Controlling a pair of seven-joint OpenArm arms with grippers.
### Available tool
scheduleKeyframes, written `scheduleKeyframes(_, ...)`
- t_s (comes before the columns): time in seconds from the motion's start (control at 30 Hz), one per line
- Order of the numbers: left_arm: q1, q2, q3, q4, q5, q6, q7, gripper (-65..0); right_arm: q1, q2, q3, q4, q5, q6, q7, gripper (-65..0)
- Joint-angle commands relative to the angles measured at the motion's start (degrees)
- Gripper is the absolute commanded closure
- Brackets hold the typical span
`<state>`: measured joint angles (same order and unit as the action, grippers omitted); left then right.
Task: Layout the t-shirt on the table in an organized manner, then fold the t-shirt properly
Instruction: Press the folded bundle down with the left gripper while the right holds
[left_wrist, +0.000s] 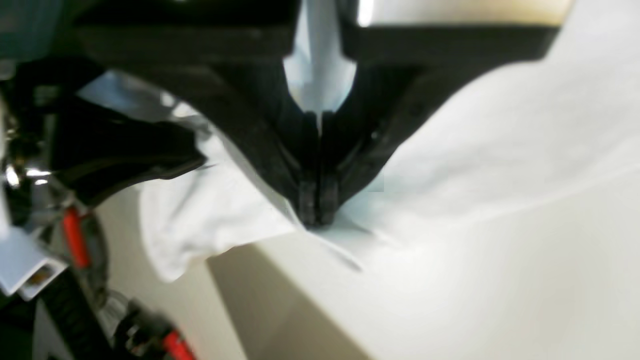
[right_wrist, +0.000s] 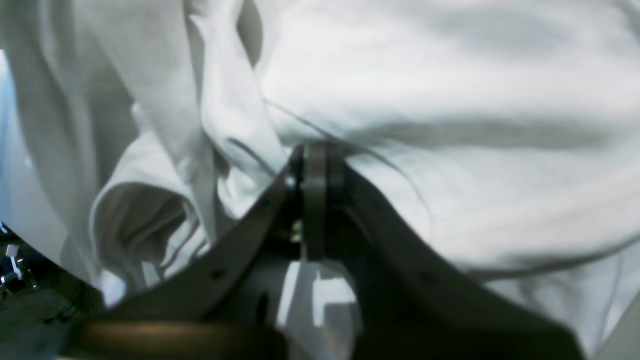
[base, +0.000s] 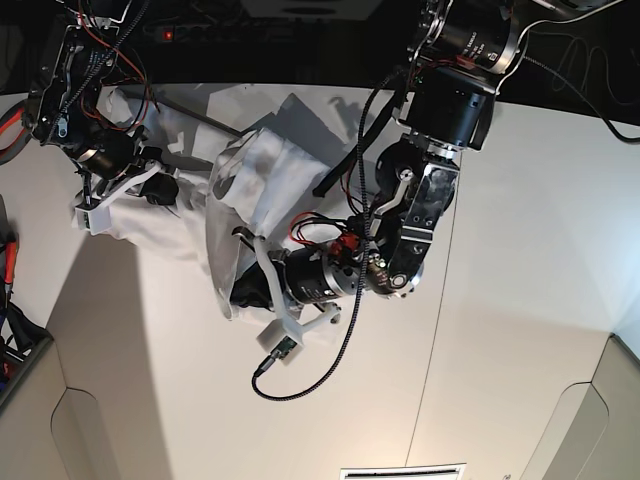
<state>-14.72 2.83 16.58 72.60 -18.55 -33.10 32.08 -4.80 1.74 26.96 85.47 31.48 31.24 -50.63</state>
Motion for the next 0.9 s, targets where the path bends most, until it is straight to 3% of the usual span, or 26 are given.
scheduleKeyframes(0.0,-1.46,-0.22,0.46,0.81,-0.9,-0.59,-1.4,0.0,0.63,0.31,0.02,0.83,1.14,0.26,0.7,0.0)
scheduleKeyframes(0.07,-1.46,-1.86,1.57,0.81,-0.7,-0.59,-1.38,-3.2,0.63,0.33,0.02,0.83,1.14,0.26,0.7,0.0)
scheduleKeyframes(0.13,-1.49,-3.56,2.6,0.81,0.59,-0.55,-1.42,-22.9,0.63,0.33,0.02,0.83,1.14,0.26,0.7,0.0)
scheduleKeyframes(0.17,-1.51,-4.24,2.58,0.81,1.01,-0.52,-1.42,-28.4,0.63,0.33,0.02,0.83,1.16,0.26,0.7,0.0)
scheduleKeyframes(0.2,-1.53,-4.96,2.58,0.81,1.29,-0.39,-1.44,-29.7,0.63,0.35,0.02,0.83,1.42,0.26,0.68,0.0)
scheduleKeyframes(0.47,-1.77,-10.71,1.7,0.76,5.29,6.08,-4.83,-29.6,0.63,0.61,1.14,5.77,11.02,1.57,-5.25,-1.1)
scheduleKeyframes(0.57,-1.77,-12.5,1.73,-0.04,6.4,8.04,-5.55,-29.6,0.63,0.63,3.32,10.43,10.97,1.6,-5.35,-21.2)
scheduleKeyframes(0.77,-1.75,-14.34,1.73,-9.9,6.4,8.07,-7.63,-29.6,0.61,0.68,11.06,17.42,10.88,1.62,-5.38,-23.6)
scheduleKeyframes(0.87,-1.75,-14.45,1.73,-15.08,6.4,8.07,-8.33,-29.6,0.48,2.36,15.28,16.24,10.86,1.51,-6.91,-31.3)
